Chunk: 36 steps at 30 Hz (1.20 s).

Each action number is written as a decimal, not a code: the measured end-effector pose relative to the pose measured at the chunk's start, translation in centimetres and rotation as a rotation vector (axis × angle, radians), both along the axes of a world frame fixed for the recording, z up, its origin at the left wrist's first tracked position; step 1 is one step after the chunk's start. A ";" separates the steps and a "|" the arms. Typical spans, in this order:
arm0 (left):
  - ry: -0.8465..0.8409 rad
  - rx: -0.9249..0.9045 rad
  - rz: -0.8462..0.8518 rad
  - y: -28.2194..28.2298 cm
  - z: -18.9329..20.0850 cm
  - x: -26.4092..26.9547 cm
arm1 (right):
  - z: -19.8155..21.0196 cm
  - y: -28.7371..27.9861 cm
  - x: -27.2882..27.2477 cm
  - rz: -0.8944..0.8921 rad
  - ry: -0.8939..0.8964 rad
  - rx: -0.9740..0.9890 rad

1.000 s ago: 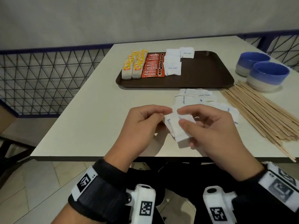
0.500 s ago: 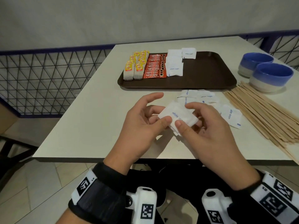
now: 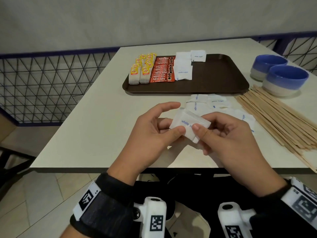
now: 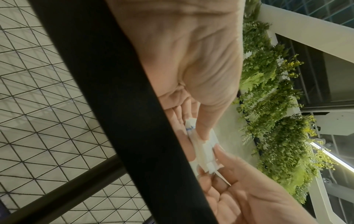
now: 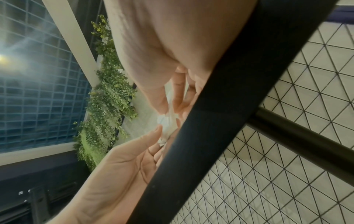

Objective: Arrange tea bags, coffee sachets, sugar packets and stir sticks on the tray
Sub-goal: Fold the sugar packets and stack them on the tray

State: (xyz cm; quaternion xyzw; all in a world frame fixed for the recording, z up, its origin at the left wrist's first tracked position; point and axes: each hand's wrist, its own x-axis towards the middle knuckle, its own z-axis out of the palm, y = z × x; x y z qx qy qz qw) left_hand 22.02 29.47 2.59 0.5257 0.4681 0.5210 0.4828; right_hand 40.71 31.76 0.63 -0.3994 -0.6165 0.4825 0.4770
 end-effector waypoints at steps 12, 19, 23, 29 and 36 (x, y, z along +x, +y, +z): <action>-0.033 -0.024 -0.078 0.0 -0.4 -0.2 | -0.3 0.0 0.1 -0.043 0.038 -0.031; -0.032 -0.023 -0.081 0.0 -0.5 -0.3 | -0.1 0.0 -0.1 -0.056 0.100 -0.033; -0.011 -0.023 -0.085 0.0 -0.3 -0.3 | 0.0 -0.2 -0.2 -0.060 0.124 -0.030; 0.003 -0.029 -0.076 0.0 -0.2 -0.3 | 0.4 -0.4 -0.2 -0.039 0.102 -0.002; 0.026 -0.029 -0.062 -0.2 -0.1 -0.2 | 1.0 -0.2 0.1 0.060 -0.033 -0.035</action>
